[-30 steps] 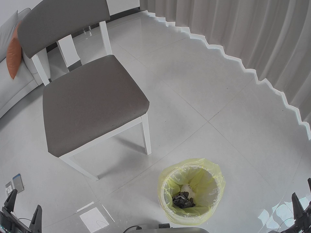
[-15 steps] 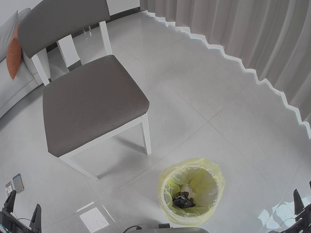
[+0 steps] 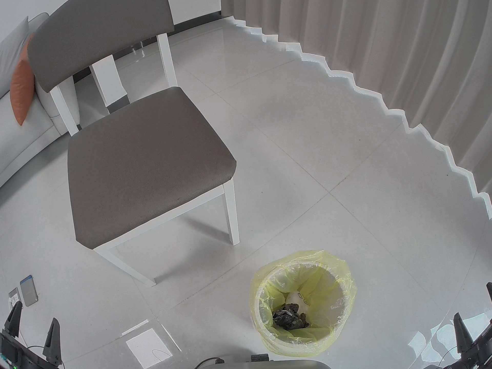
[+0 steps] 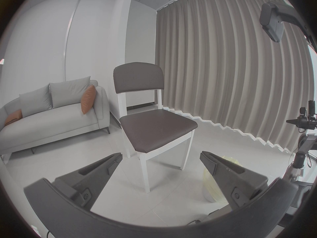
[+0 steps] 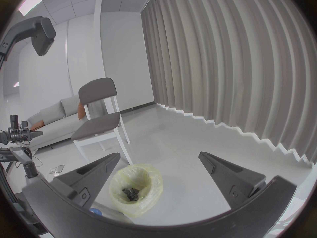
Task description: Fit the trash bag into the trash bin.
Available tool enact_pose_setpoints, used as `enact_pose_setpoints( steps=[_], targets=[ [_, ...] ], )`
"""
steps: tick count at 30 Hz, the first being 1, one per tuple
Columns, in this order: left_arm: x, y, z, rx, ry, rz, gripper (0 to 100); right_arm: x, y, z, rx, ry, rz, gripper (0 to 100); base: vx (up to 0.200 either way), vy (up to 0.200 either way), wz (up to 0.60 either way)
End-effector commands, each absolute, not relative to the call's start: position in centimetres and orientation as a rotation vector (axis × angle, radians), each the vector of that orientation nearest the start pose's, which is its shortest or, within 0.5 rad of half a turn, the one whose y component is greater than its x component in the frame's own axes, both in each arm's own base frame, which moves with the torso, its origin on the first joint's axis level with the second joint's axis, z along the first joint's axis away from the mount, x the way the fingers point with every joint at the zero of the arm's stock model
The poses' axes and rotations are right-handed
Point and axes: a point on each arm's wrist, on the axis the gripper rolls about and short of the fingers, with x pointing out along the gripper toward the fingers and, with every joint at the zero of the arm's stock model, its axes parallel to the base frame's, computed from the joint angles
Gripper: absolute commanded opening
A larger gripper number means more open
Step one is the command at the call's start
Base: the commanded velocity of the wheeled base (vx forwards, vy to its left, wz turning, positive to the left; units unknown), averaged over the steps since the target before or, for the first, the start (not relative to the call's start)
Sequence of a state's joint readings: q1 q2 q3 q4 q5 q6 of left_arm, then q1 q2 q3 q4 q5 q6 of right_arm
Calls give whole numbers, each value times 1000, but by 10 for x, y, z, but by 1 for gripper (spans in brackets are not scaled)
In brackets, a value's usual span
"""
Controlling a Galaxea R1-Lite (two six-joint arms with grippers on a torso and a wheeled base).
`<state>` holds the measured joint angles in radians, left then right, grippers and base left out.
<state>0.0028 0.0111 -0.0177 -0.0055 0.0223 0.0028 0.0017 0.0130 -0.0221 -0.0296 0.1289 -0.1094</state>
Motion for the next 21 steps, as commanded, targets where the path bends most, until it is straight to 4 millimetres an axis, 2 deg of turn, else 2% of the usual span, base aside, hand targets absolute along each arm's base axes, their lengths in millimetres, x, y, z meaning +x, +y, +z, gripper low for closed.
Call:
enact_pose_setpoints(
  steps=[1, 2, 5, 10, 12, 21],
  targets=[
    [-23, 0, 76, 0, -3, 25, 100, -23, 6, 82, 19, -57, 283, 100, 0, 0, 0],
    [-23, 0, 76, -2, -2, 25, 100, -24, 6, 83, 83, -48, 289, 100, 0, 0, 0],
    [-23, 0, 76, -3, -5, 28, 100, -23, 6, 82, 44, -53, 262, 100, 0, 0, 0],
    [-23, 0, 76, -2, -3, 23, 100, -22, -2, 78, 28, -13, -77, 100, 0, 0, 0],
    [-23, 0, 76, 1, -5, 21, 100, -23, -1, 75, 42, 26, -57, 100, 0, 0, 0],
    [-23, 0, 76, -2, -2, 21, 100, -22, -1, 76, 30, 7, -54, 100, 0, 0, 0]
  ],
)
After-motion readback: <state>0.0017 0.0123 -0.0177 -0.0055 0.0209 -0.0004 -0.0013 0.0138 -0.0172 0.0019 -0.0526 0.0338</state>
